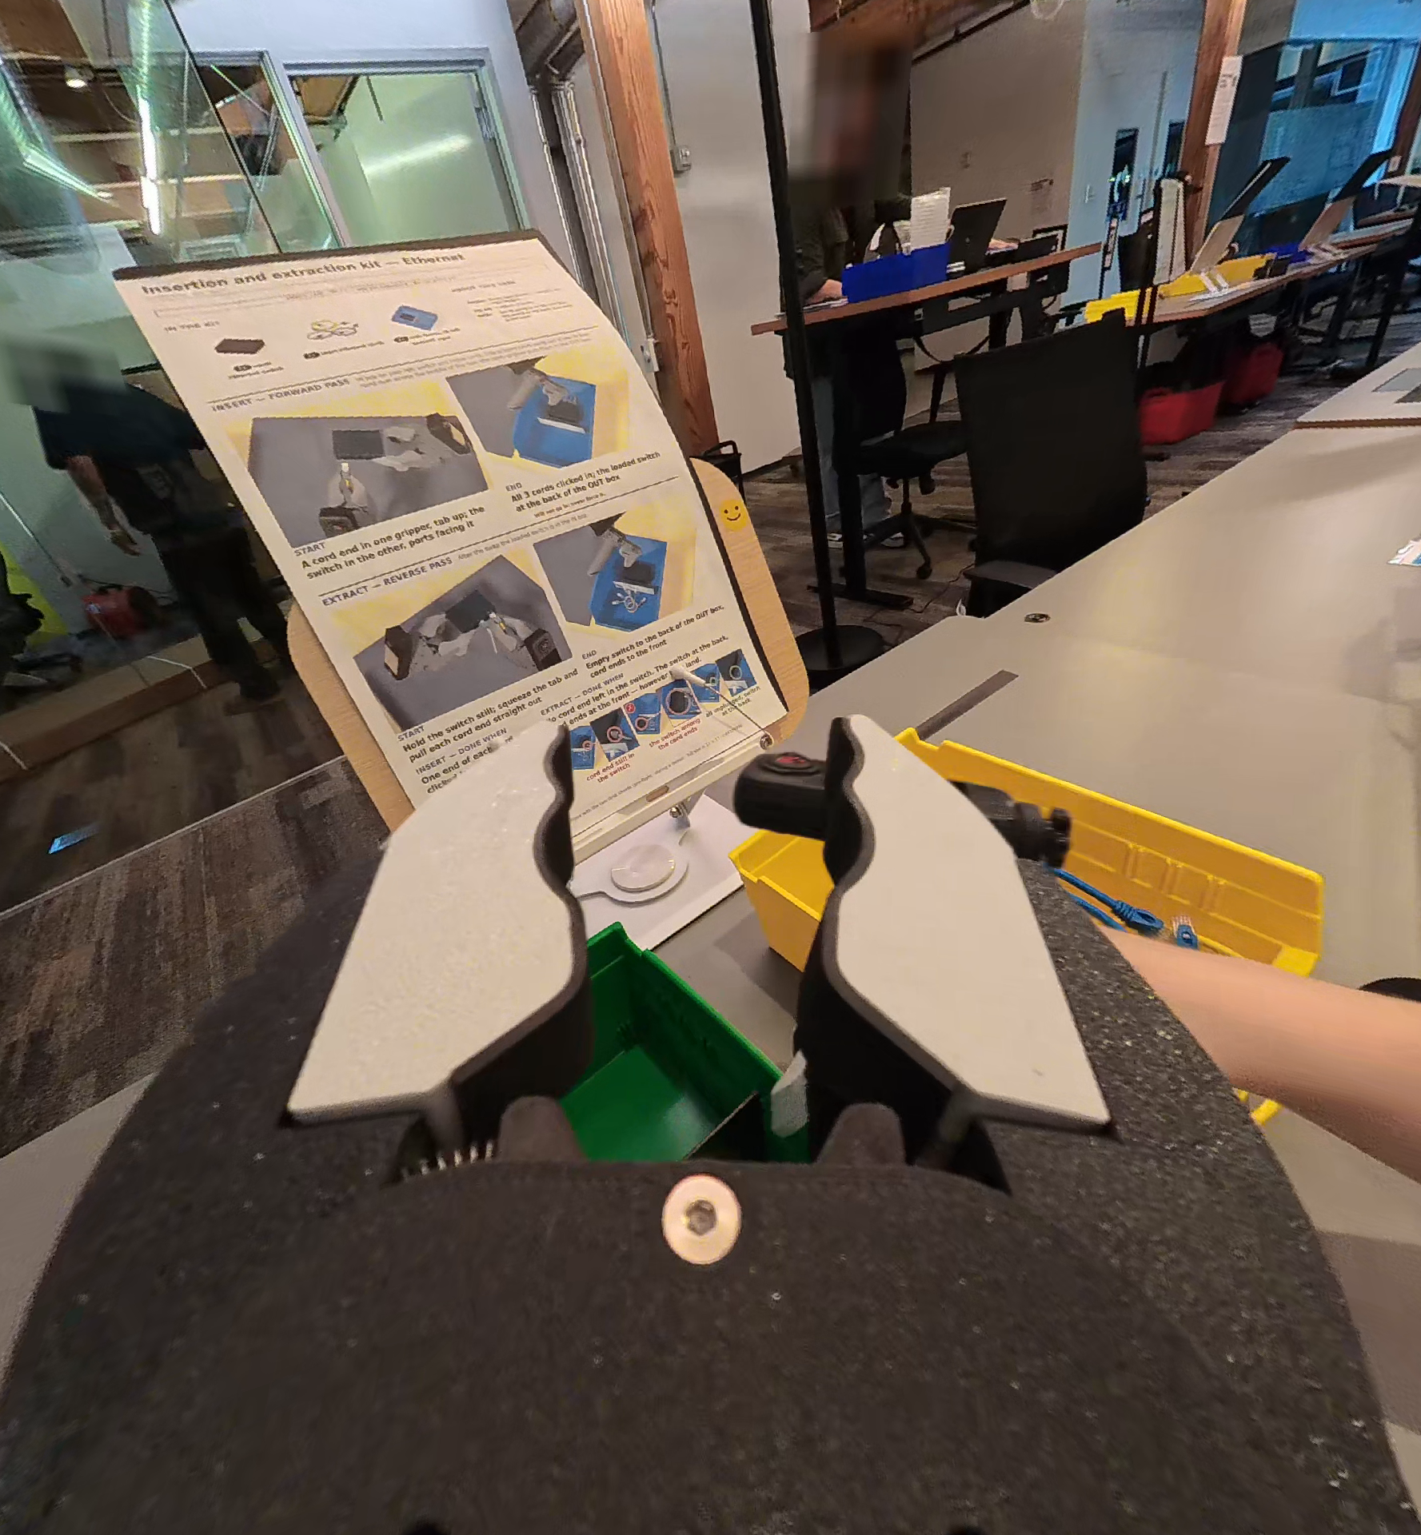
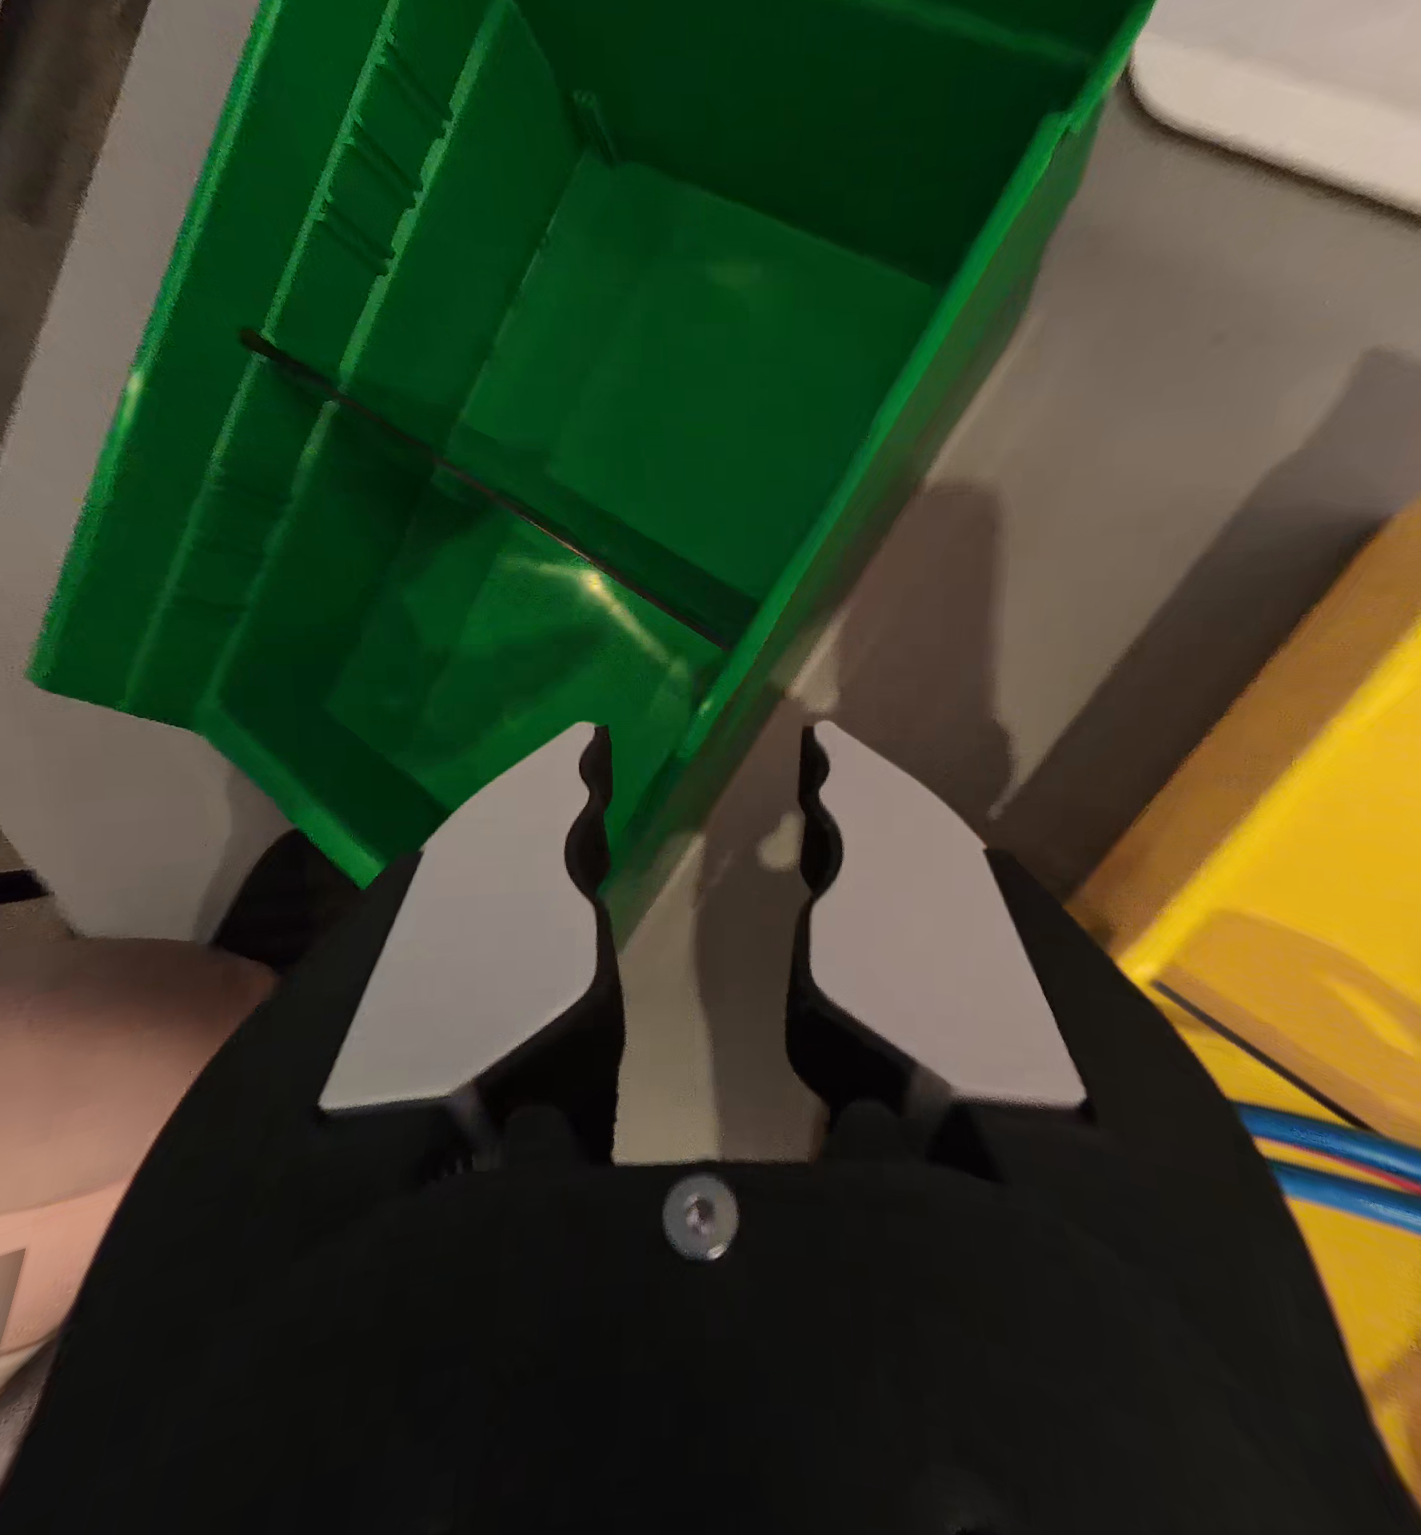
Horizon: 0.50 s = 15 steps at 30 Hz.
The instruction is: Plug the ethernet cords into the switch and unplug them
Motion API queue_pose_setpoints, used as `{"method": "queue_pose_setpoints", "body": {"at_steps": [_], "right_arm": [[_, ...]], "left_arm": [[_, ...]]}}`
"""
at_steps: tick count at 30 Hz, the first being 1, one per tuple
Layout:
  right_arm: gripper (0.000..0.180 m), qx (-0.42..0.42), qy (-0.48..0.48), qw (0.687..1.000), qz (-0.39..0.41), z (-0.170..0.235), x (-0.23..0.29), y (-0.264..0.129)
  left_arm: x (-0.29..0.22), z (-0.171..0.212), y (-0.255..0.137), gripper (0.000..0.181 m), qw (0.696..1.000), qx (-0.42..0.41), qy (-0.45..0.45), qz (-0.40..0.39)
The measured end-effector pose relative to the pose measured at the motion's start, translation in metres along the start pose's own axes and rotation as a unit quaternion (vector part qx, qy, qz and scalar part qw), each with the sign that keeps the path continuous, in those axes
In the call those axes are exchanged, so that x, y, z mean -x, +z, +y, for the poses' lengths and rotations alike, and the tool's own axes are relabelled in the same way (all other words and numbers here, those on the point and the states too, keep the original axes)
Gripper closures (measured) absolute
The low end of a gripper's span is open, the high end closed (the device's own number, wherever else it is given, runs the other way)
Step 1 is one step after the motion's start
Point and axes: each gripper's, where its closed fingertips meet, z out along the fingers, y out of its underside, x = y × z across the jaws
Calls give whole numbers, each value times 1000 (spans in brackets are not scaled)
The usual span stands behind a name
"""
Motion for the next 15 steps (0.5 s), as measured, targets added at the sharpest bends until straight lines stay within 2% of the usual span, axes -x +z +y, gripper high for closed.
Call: {"method": "queue_pose_setpoints", "body": {"at_steps": [1, 4, 8, 13, 15], "right_arm": [[135, 8, 20, 1000, -21, -1, 5, 4], [135, 34, 65, 997, -31, -3, 10, 12], [150, 115, 41, 991, 59, 14, 3, 27], [149, 188, 27, 970, 149, 36, -7, 44], [157, 170, 32, 970, 172, 31, -12, 44]], "left_arm": [[-1, 0, 0, 123, 1000, 0, 0, 2], [-2, -1, 0, 123, 1000, 0, 1, 4], [-5, 1, 1, 122, 1000, 5, 9, 3], [-9, 6, 2, 122, 1000, 24, 18, 5], [-11, 8, 2, 122, 999, 29, 23, 6]]}}
